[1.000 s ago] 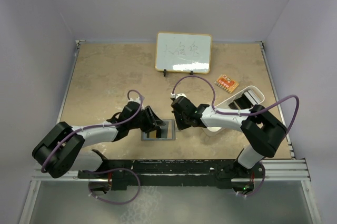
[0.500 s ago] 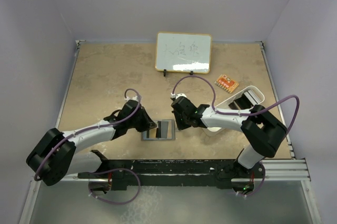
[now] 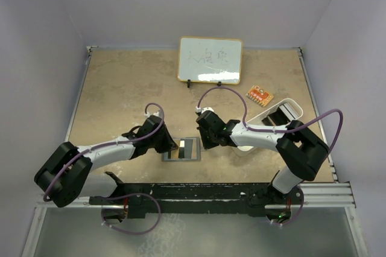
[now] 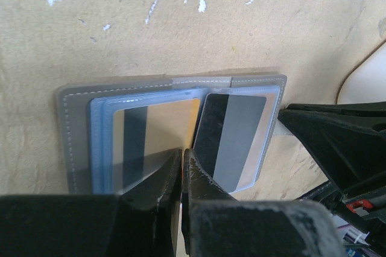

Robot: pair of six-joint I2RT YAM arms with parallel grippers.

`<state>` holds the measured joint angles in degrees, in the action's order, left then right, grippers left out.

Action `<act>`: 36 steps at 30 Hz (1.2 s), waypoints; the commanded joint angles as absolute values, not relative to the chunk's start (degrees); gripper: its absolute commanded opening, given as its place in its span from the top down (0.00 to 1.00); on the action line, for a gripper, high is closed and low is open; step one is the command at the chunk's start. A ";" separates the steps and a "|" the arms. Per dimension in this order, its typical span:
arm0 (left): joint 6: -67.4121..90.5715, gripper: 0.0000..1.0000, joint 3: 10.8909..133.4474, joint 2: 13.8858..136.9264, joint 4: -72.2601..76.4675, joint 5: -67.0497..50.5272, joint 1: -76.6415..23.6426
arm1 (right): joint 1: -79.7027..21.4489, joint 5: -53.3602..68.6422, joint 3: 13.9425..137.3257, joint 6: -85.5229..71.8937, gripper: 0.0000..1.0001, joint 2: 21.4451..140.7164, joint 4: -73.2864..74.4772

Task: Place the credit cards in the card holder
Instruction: Insert the credit card into the card holder.

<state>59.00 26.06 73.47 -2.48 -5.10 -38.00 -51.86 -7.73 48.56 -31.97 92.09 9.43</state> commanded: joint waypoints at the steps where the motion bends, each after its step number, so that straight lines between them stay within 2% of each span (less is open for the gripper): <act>1: 59.36 1.00 26.67 75.30 0.27 -5.74 -39.37 | -52.23 -7.21 47.70 -32.70 1.00 91.01 9.39; 22: 68.29 1.00 23.85 79.92 17.72 -13.18 -41.66 | -52.22 -7.23 47.38 -32.84 1.00 91.13 8.79; 28: 66.91 1.00 25.49 75.73 10.90 -9.57 -41.57 | -52.21 -9.04 47.90 -32.45 1.00 90.28 10.10; 32: 64.75 0.86 27.43 72.88 4.39 -5.88 -41.17 | -52.25 -10.31 49.07 -31.73 0.99 89.41 12.02; 36: 64.31 0.73 27.37 70.26 1.92 -4.87 -39.40 | -52.21 -9.54 51.06 -31.78 0.87 87.40 15.03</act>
<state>65.91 25.17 73.56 4.67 -7.53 -40.95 -51.86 -8.36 48.51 -31.81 91.00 11.60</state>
